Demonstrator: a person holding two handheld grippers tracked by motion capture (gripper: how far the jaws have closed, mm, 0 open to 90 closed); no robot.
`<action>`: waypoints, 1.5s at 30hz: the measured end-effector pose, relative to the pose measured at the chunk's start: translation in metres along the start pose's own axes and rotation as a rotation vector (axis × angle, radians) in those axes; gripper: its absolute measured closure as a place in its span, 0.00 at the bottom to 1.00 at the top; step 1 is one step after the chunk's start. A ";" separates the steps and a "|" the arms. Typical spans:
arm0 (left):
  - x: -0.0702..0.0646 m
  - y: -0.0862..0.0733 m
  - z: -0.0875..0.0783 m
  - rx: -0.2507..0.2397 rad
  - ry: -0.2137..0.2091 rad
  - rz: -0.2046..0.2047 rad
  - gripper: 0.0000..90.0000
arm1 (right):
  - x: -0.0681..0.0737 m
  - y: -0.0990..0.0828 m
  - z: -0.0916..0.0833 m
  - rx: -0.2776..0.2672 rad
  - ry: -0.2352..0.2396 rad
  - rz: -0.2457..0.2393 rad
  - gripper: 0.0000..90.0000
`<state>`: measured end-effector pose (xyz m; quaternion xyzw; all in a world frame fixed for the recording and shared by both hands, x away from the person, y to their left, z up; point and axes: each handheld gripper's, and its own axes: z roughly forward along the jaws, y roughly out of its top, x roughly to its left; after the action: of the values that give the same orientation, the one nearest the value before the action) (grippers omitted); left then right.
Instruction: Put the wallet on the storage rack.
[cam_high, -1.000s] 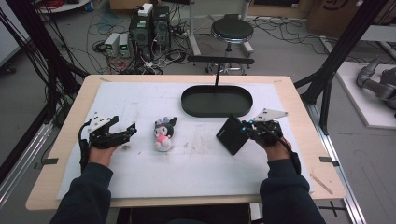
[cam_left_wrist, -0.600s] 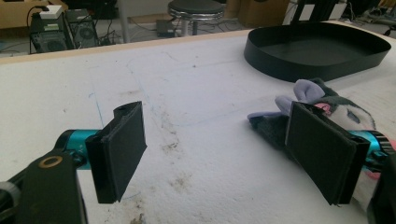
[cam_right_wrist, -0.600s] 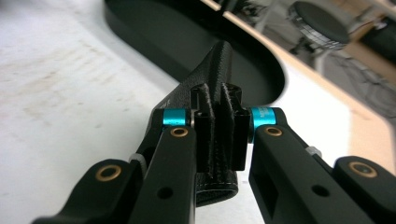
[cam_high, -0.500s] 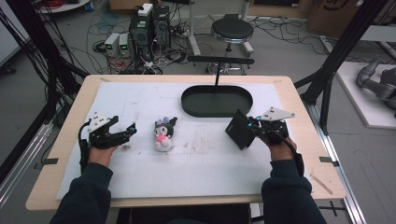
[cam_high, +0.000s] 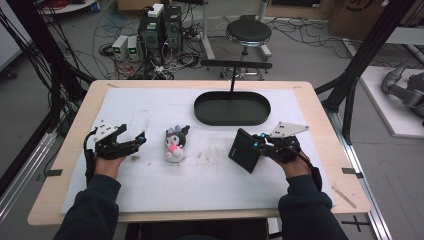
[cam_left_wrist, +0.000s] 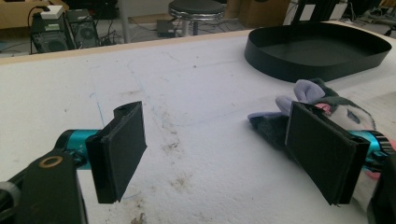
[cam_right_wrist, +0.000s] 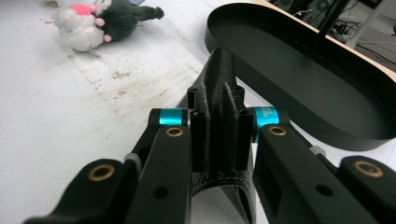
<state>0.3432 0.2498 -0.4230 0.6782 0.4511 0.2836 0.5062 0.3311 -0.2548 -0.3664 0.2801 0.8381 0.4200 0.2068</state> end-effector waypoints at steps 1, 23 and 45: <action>0.000 0.000 0.000 0.000 -0.001 -0.001 0.22 | -0.001 0.000 0.000 -0.007 -0.003 0.000 0.88; 0.000 0.000 0.001 0.004 -0.005 0.001 0.22 | -0.011 -0.023 0.032 0.048 0.039 0.141 0.52; 0.001 -0.001 0.003 0.002 -0.007 -0.006 0.23 | -0.040 0.031 0.037 -0.104 -0.096 0.210 0.86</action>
<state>0.3457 0.2490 -0.4248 0.6784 0.4517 0.2791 0.5078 0.3916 -0.2437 -0.3574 0.3748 0.7703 0.4686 0.2157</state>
